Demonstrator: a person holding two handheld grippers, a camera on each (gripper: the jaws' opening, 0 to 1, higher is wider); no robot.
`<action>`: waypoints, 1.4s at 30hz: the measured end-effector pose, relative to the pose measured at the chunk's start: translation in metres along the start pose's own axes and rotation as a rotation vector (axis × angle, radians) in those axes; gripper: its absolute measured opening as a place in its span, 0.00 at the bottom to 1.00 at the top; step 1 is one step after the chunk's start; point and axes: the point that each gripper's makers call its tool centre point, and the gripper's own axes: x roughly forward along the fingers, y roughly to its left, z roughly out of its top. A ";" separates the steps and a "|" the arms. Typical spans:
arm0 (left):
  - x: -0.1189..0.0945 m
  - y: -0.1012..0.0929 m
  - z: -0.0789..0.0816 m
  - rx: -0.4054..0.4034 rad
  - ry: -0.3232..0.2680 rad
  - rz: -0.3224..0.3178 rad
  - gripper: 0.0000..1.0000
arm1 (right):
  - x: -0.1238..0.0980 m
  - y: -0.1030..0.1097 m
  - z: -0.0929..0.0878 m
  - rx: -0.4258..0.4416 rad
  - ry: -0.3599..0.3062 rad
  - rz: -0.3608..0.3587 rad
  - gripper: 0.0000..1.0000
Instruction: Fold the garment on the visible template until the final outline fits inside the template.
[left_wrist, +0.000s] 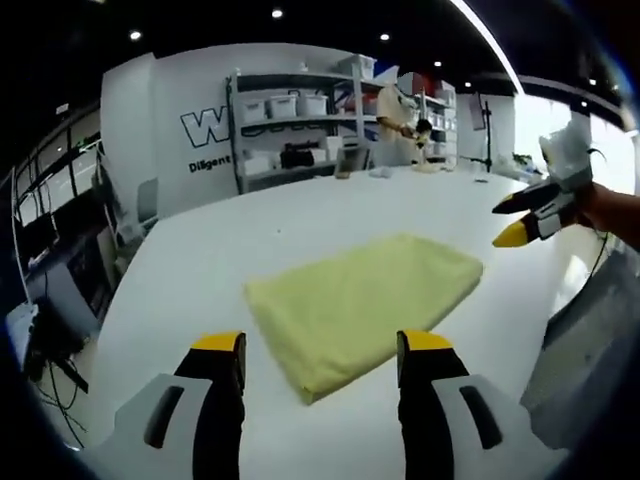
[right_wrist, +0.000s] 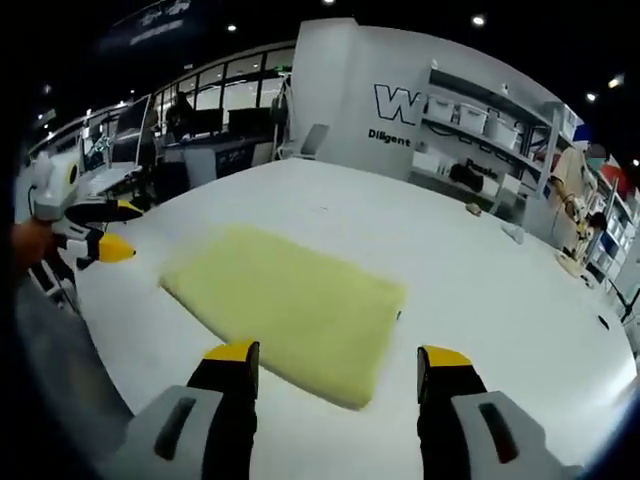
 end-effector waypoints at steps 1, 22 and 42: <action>-0.006 -0.003 0.002 0.008 -0.010 0.004 0.56 | -0.005 0.008 0.003 -0.006 -0.015 0.014 0.63; -0.018 -0.056 0.019 -0.003 -0.137 -0.053 0.54 | -0.009 0.050 0.002 0.005 -0.088 0.072 0.60; 0.002 -0.035 -0.008 -0.033 -0.052 0.016 0.54 | -0.003 0.048 -0.019 0.011 -0.047 0.067 0.61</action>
